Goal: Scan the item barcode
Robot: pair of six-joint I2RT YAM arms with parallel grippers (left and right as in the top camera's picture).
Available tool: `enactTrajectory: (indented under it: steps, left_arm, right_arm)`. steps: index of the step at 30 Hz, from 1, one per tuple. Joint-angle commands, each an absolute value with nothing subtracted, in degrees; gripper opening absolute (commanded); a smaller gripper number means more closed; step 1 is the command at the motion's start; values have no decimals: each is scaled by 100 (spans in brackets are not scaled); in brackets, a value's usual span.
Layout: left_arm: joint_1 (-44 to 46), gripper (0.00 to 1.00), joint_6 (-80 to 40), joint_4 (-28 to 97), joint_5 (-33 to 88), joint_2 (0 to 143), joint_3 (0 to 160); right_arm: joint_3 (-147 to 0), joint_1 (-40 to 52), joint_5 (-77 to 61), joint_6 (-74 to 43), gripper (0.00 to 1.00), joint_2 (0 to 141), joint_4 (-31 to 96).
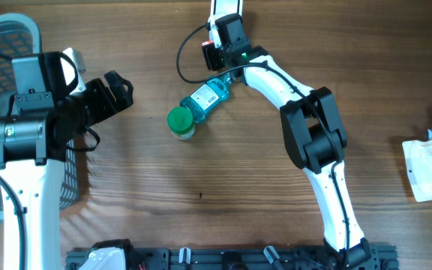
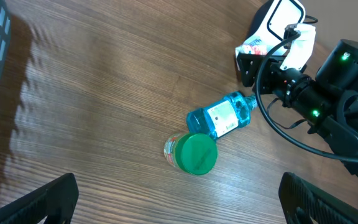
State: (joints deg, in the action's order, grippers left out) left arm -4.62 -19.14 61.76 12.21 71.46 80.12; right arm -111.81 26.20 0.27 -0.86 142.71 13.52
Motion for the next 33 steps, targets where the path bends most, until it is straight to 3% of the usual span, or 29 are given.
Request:
enactTrajectory:
  steps: [1,15,20,24,33]
  left_arm:
    - [-504,100,-1839,6178,1190,7126,8095]
    - [-504,100,-1841,6178,1190,7126,8097]
    - [-504,100,-1839,6178,1192,7126,8095]
    - [-504,100,-1839,6178,1190,7126,8095]
    - [-504,100,-1839,6178,1190,7126,8095]
  right_arm:
    - [-11325,2637,163,-148,65,13941,1365]
    - [-11325,2639,185,395,63,13288,760]
    - [-11319,2637,187,858,63,13297,130]
    - [-11314,2591,185,1330,56,13480,-462]
    - [-11314,2265,183,1002,57,14140,-1848]
